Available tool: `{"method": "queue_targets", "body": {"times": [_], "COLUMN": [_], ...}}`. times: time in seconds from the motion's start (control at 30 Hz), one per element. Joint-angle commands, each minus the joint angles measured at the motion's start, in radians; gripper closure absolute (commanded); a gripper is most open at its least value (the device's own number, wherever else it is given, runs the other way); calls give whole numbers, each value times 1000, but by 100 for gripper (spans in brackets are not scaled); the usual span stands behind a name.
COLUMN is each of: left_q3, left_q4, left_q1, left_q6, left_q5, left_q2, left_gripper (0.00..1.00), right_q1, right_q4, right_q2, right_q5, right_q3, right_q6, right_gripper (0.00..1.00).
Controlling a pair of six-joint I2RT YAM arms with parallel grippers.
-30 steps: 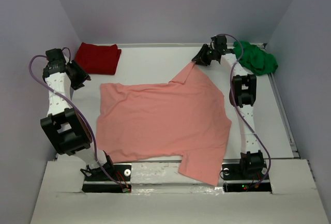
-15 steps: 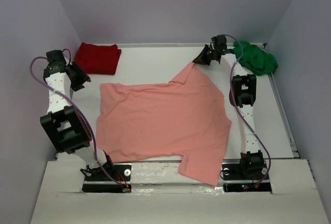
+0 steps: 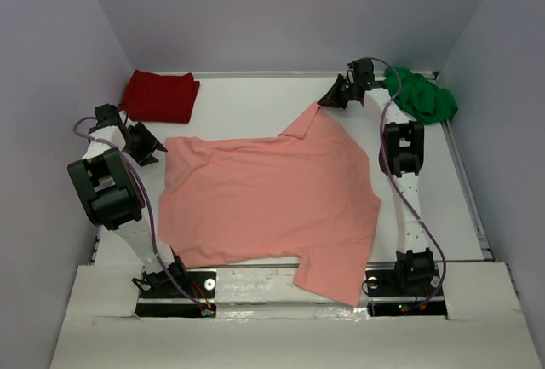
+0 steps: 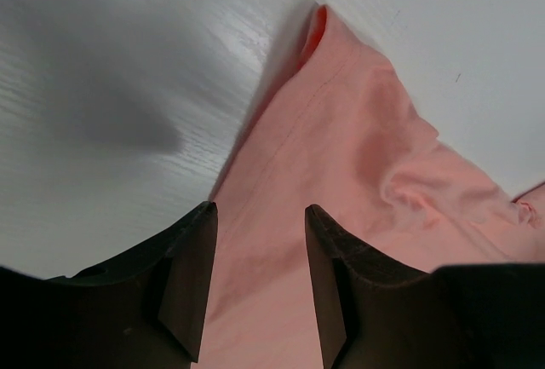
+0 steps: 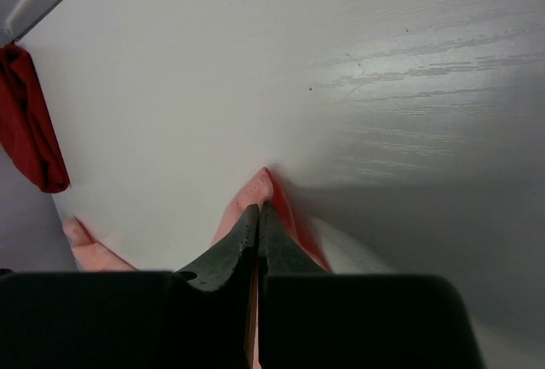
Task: Fold and stack the t-shirts
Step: Grap the side of the flattened tshirt furthest away from the robot with both arms
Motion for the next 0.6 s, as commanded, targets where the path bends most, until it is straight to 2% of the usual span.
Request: {"method": "queue_targets", "body": {"times": [0.0,0.27,0.57], "left_q3": [-12,-28,35], "left_q4": [123,234,252], "left_q1": [19,21,21], "left_q6": [-5,-40,-54], "left_q5": [126,156,128], "left_q2": [-12,11,99], "left_gripper": [45,45,45], "right_q1": [3,3,3], "right_q4": [43,43,40], "right_q2": [-99,-106,-108], "right_q5": [-27,-38,-54], "right_q3": [1,7,5], "right_q6": [-20,-28,-34], "right_gripper": [100,100,100]}}
